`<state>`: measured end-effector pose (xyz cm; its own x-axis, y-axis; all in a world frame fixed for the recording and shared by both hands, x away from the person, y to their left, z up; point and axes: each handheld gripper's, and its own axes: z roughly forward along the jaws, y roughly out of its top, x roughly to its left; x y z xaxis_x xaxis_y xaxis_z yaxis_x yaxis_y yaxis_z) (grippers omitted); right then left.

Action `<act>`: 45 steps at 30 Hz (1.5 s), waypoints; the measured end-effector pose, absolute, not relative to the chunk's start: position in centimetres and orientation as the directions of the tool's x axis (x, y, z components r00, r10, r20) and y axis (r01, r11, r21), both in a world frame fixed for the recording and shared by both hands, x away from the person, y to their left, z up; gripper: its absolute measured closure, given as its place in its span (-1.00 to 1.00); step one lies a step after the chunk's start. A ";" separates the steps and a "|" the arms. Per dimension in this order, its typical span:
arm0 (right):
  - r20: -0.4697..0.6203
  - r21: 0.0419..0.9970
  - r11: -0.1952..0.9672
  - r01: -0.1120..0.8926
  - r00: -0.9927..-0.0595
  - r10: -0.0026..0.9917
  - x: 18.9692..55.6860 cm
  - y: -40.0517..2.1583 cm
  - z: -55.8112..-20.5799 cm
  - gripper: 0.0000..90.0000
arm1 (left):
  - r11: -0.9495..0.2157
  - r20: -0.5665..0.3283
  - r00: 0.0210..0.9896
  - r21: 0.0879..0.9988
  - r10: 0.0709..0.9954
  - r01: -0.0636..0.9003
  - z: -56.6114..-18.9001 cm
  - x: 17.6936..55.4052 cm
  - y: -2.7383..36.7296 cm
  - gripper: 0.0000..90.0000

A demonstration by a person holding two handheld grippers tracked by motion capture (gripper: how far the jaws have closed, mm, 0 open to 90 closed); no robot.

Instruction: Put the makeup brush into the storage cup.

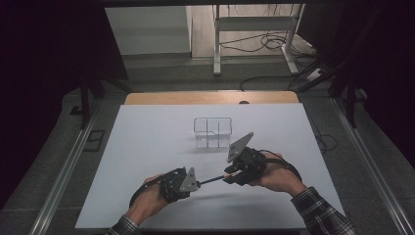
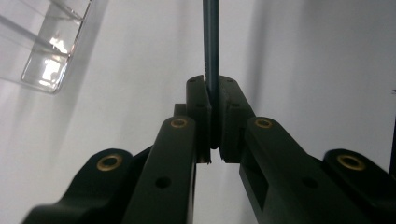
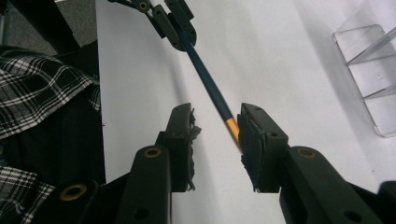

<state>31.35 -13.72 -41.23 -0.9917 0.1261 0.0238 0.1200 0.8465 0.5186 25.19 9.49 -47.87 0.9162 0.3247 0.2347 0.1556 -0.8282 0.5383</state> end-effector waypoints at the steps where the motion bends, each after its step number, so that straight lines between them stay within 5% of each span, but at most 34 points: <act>1: 0.026 0.523 0.844 0.122 -0.992 0.127 31.4 -13.8 -41.2 0.41 | -0.823 0.229 0.914 0.543 0.335 0.165 -47.9 25.2 9.6 0.91; 24: 0.024 0.615 0.753 0.234 -0.960 0.278 30.1 -15.1 -41.6 0.17 | -0.619 0.011 0.857 0.696 0.516 0.364 -47.3 25.7 12.4 0.91; 45: 0.075 0.747 0.574 0.335 -0.901 0.428 29.3 -15.6 -43.4 0.00 | -0.425 -0.140 0.808 0.792 0.572 0.438 -47.1 25.1 13.1 0.91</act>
